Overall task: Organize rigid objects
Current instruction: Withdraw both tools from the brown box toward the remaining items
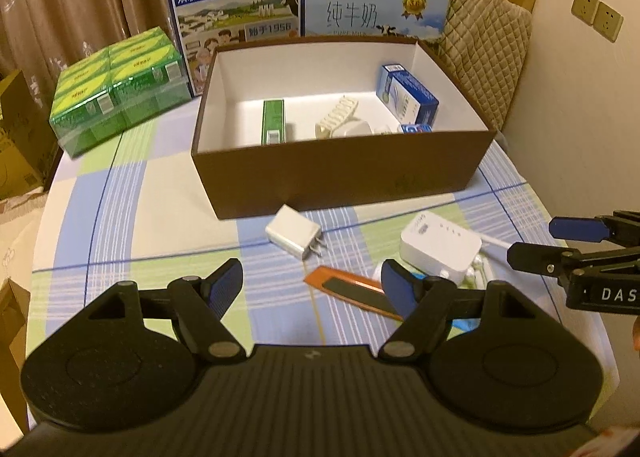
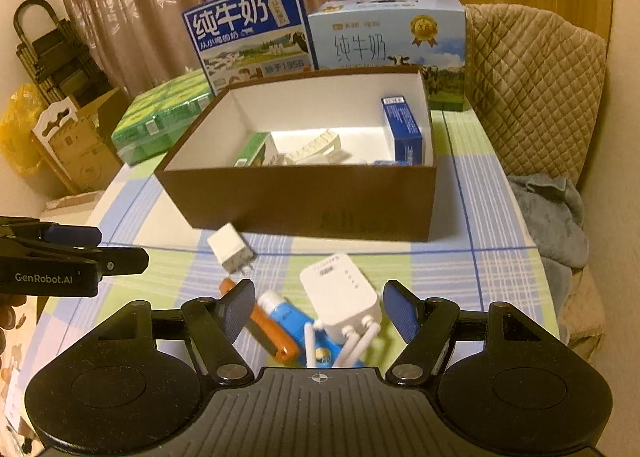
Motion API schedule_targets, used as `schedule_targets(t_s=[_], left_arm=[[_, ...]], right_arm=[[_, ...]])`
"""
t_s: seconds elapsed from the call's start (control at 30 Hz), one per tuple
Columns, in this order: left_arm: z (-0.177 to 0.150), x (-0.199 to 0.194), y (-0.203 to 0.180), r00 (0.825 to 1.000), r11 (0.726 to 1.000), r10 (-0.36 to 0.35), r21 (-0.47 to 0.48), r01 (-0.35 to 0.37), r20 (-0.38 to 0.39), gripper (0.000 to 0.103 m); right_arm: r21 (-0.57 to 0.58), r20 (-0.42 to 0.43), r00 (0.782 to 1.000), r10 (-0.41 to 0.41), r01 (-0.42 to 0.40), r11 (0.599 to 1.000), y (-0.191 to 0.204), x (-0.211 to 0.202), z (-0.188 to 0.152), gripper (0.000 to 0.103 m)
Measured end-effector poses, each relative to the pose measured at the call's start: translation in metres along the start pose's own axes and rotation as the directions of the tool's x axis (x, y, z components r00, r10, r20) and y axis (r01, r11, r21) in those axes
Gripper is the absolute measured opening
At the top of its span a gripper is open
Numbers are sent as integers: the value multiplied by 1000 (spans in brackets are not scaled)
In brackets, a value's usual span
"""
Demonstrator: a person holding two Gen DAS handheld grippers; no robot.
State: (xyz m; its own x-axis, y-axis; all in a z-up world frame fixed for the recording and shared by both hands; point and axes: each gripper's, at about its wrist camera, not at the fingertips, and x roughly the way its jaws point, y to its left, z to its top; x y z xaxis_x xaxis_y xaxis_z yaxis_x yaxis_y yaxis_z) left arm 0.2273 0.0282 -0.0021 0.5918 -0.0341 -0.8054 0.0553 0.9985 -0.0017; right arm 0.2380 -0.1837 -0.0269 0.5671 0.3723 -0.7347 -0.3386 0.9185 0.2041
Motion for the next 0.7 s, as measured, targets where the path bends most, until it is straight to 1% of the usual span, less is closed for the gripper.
schedule_targets(t_s=[0.4,0.57,0.7], left_arm=[[-31,2,2,999,1000,-21,-20,20,-40,73],[-45,8,7,997,999,-23,-30,21,-67,73],[-50,12,12,997,999,-24,-39,21,-79,73]], right_arm=[[-11,-46,999,-10,9,1000,5,1,-24,68],[-26,-53,999,-11,10,1000,8,2,-30,68],[-36,-61,998,-15,13,999,9,6,-34,68]])
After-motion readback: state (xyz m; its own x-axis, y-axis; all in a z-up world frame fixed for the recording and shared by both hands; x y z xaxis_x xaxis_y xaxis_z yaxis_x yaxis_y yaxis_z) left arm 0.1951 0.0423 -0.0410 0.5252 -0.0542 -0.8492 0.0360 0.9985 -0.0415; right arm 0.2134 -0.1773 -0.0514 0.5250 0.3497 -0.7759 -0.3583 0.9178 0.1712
